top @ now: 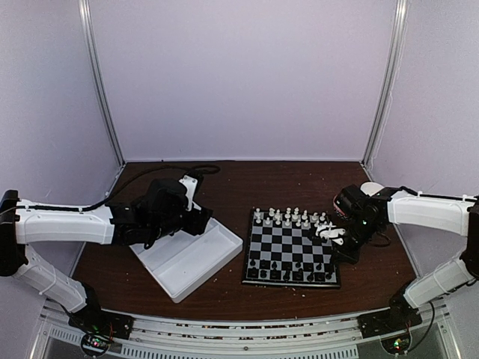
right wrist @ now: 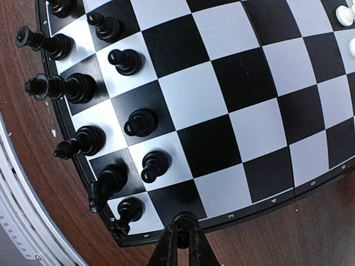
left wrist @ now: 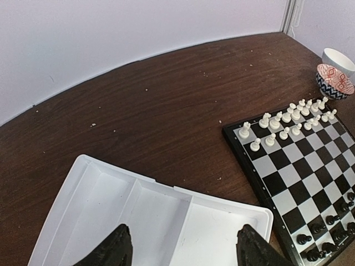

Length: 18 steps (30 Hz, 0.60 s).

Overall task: Set up the chess pieces on the board
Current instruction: Place the pawn at a7.

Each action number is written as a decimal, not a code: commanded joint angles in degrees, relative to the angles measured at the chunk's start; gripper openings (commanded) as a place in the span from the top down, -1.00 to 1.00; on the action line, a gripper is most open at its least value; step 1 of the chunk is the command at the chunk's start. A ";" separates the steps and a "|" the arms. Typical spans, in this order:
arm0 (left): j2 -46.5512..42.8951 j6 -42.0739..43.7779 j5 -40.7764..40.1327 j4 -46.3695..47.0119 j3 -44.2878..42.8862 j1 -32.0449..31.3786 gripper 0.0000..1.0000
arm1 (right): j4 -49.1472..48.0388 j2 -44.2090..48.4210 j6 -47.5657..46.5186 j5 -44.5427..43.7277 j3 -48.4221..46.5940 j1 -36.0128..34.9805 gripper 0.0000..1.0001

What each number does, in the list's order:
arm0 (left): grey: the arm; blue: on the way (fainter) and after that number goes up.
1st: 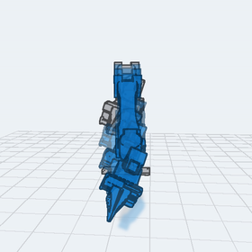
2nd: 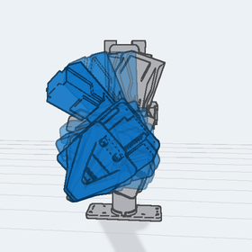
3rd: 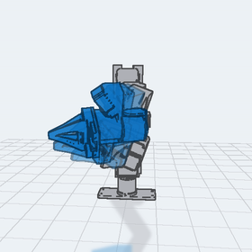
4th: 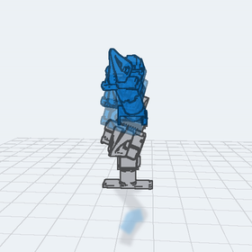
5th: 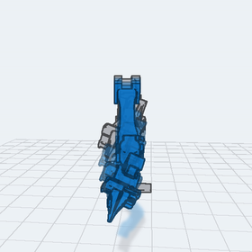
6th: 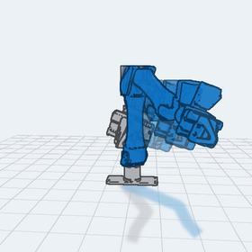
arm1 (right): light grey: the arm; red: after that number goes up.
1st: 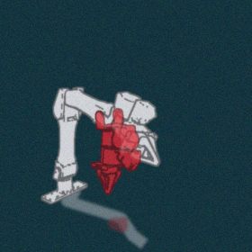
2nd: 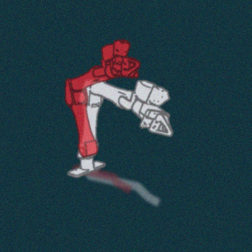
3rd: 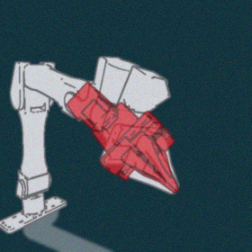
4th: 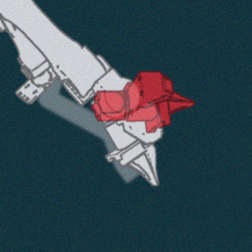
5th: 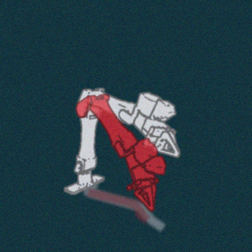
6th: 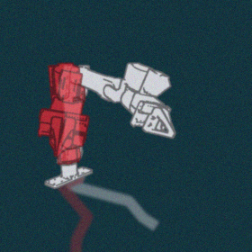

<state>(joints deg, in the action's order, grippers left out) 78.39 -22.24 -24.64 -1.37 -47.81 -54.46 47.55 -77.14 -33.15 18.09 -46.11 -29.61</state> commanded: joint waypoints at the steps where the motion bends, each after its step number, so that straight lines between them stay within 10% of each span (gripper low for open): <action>1: 0.32 -0.68 -0.06 1.01 -1.28 0.49 -0.32 | 0.11 -0.78 -0.84 1.59 0.31 -0.26 0.84; 18: 1.30 -1.58 0.34 1.27 -1.01 0.58 -0.32 | 0.17 -3.63 -0.69 2.22 -0.33 -0.42 0.82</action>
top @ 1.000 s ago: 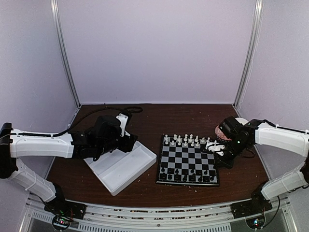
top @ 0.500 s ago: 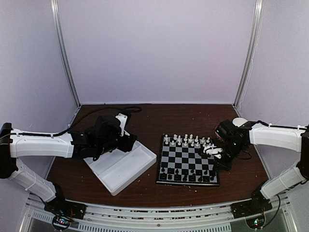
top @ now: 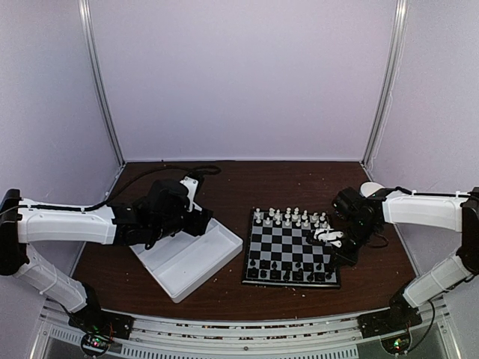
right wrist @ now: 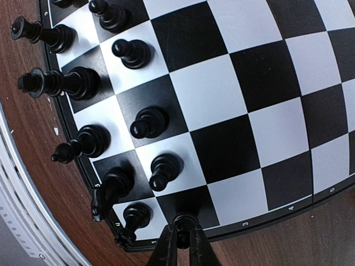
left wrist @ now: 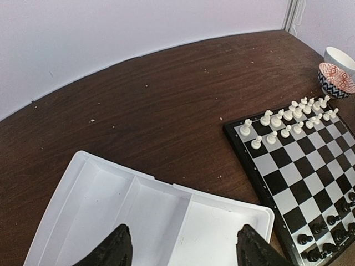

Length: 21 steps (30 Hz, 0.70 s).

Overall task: Set up the chess pieces on the board
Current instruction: Place the pawn at a7.

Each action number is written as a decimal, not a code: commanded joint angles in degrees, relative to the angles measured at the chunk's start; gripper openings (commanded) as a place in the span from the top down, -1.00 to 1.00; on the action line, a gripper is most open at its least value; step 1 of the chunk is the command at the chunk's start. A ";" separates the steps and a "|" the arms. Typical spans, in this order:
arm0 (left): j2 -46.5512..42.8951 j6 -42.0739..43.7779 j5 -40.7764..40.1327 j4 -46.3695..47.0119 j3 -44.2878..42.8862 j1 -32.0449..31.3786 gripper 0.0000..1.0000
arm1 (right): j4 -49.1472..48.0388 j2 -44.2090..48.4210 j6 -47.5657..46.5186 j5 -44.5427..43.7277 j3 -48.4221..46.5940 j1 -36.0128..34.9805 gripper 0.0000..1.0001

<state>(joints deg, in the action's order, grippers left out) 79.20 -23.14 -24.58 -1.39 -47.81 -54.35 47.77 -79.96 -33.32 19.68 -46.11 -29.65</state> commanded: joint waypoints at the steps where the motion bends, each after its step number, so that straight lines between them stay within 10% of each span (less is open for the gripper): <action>1: 0.58 -0.68 0.38 1.12 -1.09 0.47 -0.32 | 0.02 -0.99 -0.50 0.57 -0.41 -0.41 0.82; 21: 2.81 -1.63 1.57 -0.08 -1.95 0.47 -0.30 | -0.50 -0.96 0.16 0.45 -0.55 -0.80 0.70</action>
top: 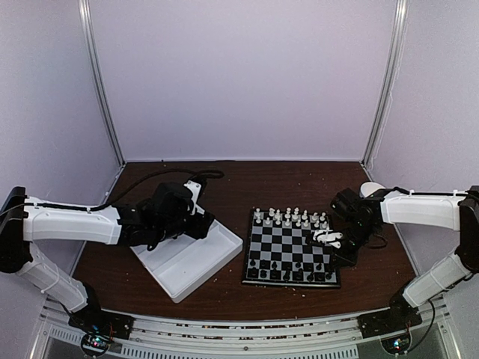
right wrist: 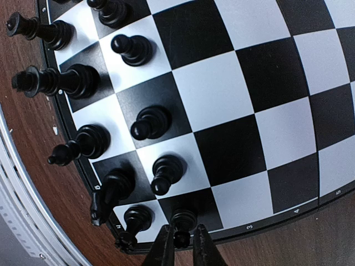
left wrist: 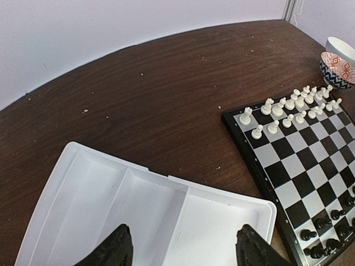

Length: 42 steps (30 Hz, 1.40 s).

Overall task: Set up the chess pieces on the board
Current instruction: Place the pawn at a7, then reset both arms

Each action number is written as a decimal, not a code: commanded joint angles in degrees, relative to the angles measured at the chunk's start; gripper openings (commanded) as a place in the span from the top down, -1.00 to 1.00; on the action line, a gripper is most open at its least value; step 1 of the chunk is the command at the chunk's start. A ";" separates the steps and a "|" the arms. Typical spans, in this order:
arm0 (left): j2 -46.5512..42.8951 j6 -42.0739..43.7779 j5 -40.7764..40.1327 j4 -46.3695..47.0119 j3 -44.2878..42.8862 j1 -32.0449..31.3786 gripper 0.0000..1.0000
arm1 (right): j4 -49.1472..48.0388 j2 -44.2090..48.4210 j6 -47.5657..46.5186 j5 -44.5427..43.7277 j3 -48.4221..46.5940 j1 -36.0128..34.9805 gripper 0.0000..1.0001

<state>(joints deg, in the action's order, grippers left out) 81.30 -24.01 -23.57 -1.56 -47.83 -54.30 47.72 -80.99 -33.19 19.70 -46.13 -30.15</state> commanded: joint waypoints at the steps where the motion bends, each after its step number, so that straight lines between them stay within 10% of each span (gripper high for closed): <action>1: 0.79 -0.84 0.59 -0.22 -2.11 0.43 -0.30 | -0.45 0.24 0.00 0.50 -0.58 -0.34 0.69; 23: -9.61 10.13 2.18 -17.29 -12.35 8.29 -0.51 | 8.08 17.74 5.10 -5.75 -24.72 6.67 0.20; 27: -10.74 17.24 0.67 -21.89 -18.11 10.85 -0.61 | -6.21 26.26 14.37 -17.88 -23.03 10.61 -0.99; 30: -10.38 17.16 -6.63 -23.76 -20.28 11.94 -0.95 | -8.76 25.54 21.68 -23.32 -23.90 14.05 -0.99; 42: -15.78 13.40 -22.57 -14.69 -13.82 14.40 -0.96 | -18.82 33.69 28.79 -26.68 -14.42 18.16 -0.99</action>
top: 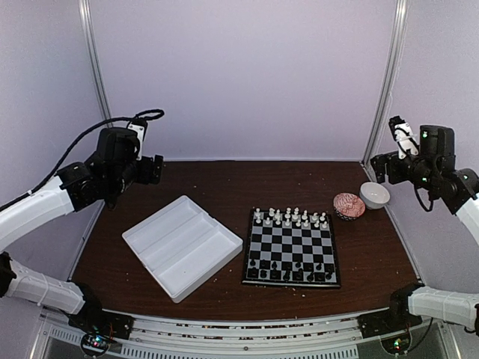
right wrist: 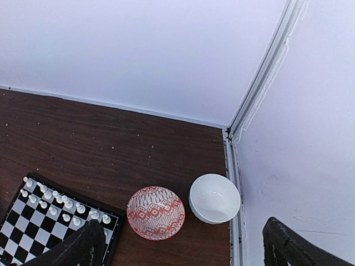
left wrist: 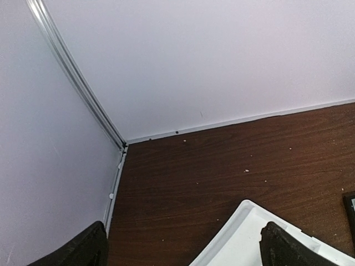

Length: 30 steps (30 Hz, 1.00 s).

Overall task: Set up the chess pieces on the board
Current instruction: Reset both arms

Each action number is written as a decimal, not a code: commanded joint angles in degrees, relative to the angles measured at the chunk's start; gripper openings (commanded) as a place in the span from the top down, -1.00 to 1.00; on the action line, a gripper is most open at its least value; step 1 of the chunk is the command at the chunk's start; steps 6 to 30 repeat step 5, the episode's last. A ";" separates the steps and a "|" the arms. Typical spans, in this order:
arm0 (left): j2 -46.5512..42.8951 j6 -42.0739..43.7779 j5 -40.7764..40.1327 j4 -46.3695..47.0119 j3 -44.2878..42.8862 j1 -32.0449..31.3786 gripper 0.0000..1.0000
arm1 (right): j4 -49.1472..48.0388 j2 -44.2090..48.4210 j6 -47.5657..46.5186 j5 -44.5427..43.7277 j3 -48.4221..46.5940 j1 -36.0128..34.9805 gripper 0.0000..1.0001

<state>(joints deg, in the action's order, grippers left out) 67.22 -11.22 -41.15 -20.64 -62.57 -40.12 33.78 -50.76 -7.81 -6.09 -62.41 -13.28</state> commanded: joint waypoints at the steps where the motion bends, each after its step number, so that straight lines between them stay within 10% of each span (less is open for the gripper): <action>1: -1.67 0.52 -5.05 3.47 0.81 0.22 -0.96 | -5.50 4.10 3.32 0.13 2.80 1.51 -0.99; 30: -1.08 -0.89 -4.81 -1.75 -0.30 0.22 -0.96 | -5.86 4.30 4.83 4.58 3.25 3.78 -0.99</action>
